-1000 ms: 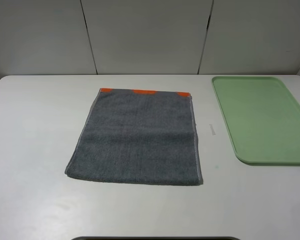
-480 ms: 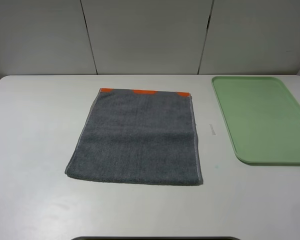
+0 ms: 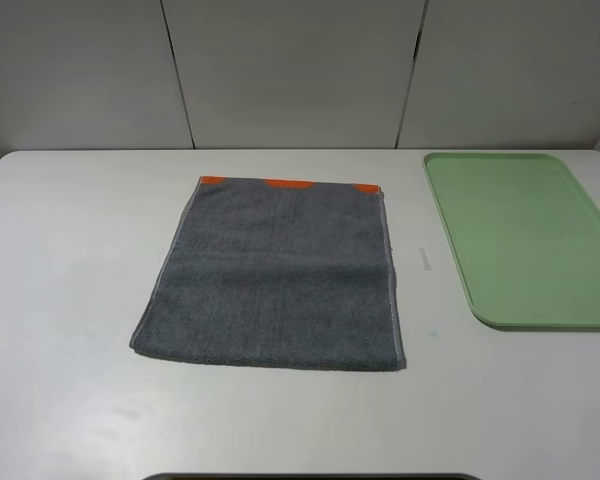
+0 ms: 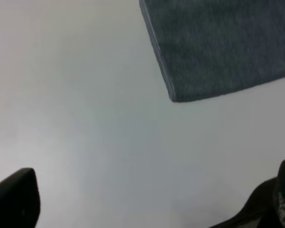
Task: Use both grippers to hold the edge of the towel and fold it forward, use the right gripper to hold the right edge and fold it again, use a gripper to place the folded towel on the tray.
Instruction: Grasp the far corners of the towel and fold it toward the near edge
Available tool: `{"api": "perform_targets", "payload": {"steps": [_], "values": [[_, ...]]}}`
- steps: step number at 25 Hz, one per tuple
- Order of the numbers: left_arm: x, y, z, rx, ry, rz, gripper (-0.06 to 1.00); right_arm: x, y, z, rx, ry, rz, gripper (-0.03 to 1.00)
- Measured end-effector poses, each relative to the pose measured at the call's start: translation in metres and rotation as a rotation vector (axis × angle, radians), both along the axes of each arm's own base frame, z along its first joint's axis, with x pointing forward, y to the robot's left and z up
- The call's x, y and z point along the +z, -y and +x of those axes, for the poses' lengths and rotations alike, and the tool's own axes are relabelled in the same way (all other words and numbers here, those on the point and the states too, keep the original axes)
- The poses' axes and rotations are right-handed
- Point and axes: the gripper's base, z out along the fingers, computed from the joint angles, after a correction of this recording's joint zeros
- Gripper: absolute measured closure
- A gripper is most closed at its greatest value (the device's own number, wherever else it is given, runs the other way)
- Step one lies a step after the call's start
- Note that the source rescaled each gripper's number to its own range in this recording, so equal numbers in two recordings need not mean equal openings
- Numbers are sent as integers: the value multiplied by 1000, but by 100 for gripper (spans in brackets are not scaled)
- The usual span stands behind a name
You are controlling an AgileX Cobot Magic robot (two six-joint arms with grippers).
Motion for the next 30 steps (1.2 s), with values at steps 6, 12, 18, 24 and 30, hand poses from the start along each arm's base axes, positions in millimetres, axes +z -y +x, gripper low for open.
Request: {"api": "perform_targets", "payload": {"steps": [6, 12, 18, 24, 30], "values": [[6, 1, 14, -95, -7, 57, -6, 21, -2, 42, 46, -101, -29, -3], [5, 2, 30, -168, 0, 125, -5, 21, -5, 89, 174, -251, -146, -3], [-1, 8, 50, -268, -38, 163, -4, 5, -22, 127, 381, -353, -206, -3], [-18, 21, 74, -428, -145, 216, -2, -21, -57, 154, 628, -448, -303, -3], [-39, 51, 86, -753, -224, 315, -1, -52, -95, 167, 837, -548, -386, -3]]}}
